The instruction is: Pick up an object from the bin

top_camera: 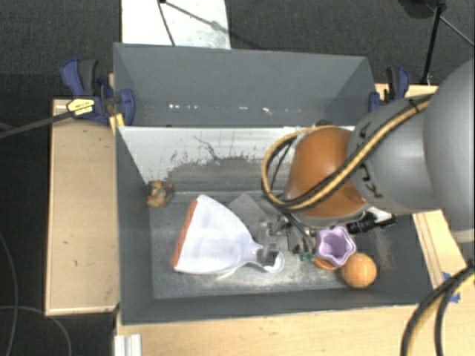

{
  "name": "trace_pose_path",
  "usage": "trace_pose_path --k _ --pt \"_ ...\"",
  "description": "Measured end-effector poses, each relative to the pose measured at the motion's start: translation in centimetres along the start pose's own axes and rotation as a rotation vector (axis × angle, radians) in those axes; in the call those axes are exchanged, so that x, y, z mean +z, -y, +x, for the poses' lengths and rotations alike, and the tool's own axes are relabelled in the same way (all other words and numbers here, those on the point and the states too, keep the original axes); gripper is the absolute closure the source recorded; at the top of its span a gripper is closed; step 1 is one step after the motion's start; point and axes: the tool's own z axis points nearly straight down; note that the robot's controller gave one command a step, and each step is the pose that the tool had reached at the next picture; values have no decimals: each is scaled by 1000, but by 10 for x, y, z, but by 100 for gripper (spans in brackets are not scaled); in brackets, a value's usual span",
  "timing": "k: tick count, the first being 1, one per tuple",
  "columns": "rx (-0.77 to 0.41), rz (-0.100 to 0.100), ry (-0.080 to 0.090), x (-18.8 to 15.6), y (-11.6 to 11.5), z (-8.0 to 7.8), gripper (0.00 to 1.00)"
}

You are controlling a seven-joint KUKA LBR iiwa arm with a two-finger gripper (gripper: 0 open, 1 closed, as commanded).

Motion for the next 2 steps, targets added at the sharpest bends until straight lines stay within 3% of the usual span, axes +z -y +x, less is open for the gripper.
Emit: trace_pose_path --k 1,2 --pt "-41 1 6 -34 -12 6 100" --pt "-4 1 5 -157 -24 -77 100"
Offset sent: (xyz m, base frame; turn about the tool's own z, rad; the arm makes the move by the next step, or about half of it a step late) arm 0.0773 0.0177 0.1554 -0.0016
